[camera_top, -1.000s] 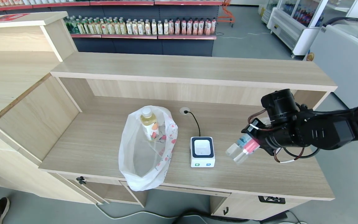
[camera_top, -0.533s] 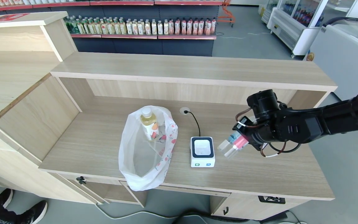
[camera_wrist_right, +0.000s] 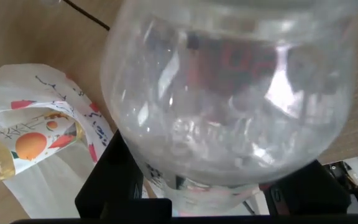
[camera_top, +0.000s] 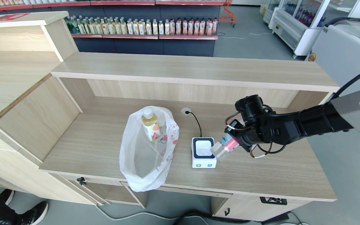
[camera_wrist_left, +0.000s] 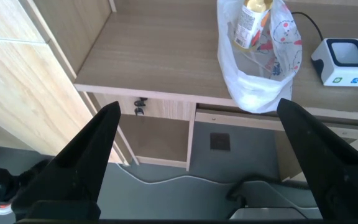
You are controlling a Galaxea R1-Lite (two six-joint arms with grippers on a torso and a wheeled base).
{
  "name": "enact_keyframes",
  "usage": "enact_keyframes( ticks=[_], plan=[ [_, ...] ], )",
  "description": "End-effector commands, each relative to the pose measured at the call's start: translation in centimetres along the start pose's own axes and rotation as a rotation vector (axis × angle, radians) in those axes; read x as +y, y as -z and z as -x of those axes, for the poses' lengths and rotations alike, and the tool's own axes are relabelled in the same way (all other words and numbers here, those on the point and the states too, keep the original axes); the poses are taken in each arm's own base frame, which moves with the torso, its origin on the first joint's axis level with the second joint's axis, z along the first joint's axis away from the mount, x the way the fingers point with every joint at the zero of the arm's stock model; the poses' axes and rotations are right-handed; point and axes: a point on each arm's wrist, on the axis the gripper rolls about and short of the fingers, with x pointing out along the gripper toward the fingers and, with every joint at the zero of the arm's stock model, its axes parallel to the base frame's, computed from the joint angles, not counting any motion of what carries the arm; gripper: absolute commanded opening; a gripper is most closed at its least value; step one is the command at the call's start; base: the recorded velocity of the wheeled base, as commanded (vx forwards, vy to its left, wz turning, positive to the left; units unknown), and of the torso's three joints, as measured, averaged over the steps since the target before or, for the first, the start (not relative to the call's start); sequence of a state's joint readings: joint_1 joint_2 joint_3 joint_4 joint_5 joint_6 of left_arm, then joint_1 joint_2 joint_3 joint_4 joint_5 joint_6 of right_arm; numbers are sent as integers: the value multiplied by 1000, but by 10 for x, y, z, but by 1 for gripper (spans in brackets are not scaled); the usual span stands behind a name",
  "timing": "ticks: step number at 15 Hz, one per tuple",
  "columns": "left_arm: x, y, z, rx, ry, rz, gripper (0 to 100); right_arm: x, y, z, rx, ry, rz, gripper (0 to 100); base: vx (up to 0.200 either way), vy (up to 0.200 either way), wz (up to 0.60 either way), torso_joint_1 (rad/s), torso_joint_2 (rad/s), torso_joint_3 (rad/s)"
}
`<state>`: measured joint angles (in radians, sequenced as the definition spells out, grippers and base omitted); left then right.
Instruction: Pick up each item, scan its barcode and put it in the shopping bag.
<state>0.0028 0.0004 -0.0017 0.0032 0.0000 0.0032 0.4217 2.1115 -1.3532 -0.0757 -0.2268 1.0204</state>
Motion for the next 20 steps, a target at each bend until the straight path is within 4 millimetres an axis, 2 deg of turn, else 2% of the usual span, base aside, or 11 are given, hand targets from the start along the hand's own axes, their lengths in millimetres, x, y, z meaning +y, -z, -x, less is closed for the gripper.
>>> enact_keyframes(
  ticks=[1, 6, 14, 20],
  plan=[
    [0, 0, 0, 0, 0, 0, 100, 1, 4, -7, 6, 3, 2, 0, 0, 0, 0, 0, 0, 0],
    [0, 0, 0, 0, 0, 0, 100, 10, 7, -19, 3, -15, -20, 0, 0, 0, 0, 0, 0, 0],
    [0, 0, 0, 0, 0, 2, 100, 12, 16, -44, -6, 2, -15, 0, 0, 0, 0, 0, 0, 0],
    [0, 0, 0, 0, 0, 3, 100, 27, 31, -53, 5, -32, -12, 0, 0, 0, 0, 0, 0, 0]
  ],
)
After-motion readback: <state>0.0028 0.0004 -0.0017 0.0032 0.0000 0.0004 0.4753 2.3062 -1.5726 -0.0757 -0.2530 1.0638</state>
